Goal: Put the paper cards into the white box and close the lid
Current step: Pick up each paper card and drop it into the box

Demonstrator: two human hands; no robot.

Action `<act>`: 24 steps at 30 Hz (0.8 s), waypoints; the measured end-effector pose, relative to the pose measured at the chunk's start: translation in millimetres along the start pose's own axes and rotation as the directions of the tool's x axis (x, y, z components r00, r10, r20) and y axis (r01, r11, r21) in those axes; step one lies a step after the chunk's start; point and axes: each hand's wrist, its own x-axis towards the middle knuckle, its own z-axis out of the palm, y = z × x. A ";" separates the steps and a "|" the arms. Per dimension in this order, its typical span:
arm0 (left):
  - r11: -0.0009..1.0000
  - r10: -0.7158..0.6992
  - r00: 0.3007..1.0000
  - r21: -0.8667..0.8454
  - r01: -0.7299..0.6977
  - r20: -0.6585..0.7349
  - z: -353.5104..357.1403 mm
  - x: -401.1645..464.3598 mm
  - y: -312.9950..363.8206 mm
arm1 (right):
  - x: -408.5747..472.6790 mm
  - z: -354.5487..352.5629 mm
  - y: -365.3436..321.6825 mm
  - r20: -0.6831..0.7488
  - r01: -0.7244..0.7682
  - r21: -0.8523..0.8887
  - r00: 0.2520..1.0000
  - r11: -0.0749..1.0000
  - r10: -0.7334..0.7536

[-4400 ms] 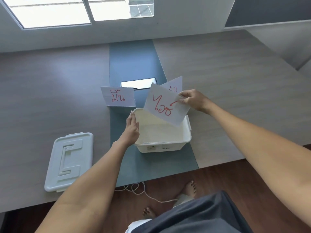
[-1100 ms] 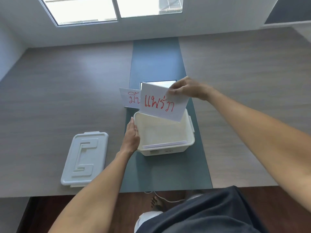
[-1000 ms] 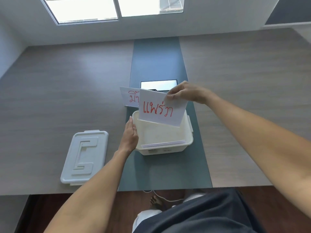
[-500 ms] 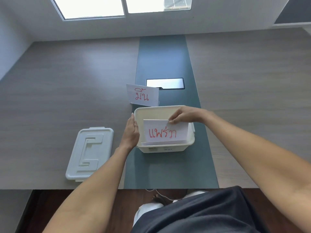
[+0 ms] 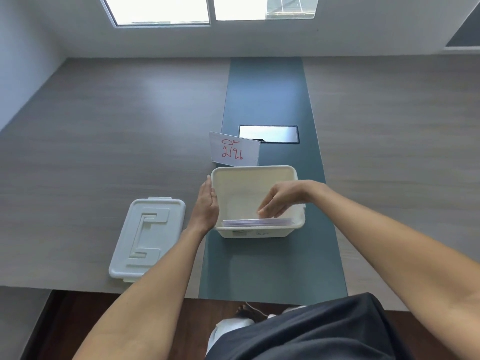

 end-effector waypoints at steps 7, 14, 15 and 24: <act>1.000 0.003 1.000 -0.002 -0.003 0.007 -6.1 1.5 -0.9 | 13.0 -31.5 -36.4 -0.189 0.299 0.282 0.949 0.912 -0.253; 1.000 -0.015 1.000 -0.026 0.015 0.005 -6.8 -1.5 1.4 | 31.6 -77.7 -60.1 -0.525 0.458 0.317 0.814 0.831 -0.249; 0.999 -0.017 1.000 -0.029 0.017 0.005 -6.8 -1.8 1.3 | 38.1 -83.5 -61.9 -0.572 0.461 0.306 0.789 0.833 -0.226; 1.000 -0.012 1.000 -0.008 0.012 -0.006 -2.0 -0.2 -2.4 | 100.9 -106.7 -58.0 -0.794 0.082 -0.062 0.599 0.995 -0.099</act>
